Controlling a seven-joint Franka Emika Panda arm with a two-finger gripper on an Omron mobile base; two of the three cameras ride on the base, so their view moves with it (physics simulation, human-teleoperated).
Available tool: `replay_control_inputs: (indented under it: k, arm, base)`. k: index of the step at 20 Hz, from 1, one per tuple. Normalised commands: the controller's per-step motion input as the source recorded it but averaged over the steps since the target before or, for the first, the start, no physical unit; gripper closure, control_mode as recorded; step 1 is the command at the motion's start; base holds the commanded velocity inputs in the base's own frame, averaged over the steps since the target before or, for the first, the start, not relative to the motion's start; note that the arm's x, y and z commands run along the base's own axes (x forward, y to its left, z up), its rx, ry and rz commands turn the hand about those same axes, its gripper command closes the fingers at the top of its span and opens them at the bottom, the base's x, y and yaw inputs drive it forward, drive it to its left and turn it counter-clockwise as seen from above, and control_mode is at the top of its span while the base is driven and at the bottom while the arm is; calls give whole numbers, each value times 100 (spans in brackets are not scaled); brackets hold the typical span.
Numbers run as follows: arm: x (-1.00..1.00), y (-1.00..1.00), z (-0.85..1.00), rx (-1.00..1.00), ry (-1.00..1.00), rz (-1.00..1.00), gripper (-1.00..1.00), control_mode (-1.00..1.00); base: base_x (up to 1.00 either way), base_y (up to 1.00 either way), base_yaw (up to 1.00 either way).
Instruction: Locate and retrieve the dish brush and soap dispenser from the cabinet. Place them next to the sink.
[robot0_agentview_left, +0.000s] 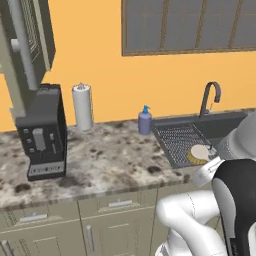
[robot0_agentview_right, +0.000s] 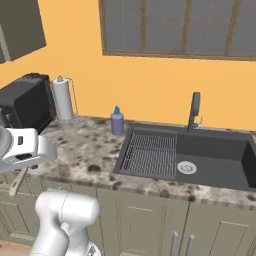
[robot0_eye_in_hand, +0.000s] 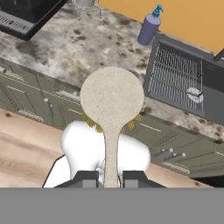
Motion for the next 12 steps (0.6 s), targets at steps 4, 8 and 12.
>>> replay_control_inputs:
  k: [4, 8, 12]
  arm:
    - [0, 0, 0, 0, 0, 0, 100, 100]
    - [0, 0, 0, 0, 0, 0, 100, 100]
    - [0, 0, 0, 0, 0, 0, 100, 100]
  base:
    - [9, -36, 0]
    - [43, 0, 0]
    - [65, 0, -3]
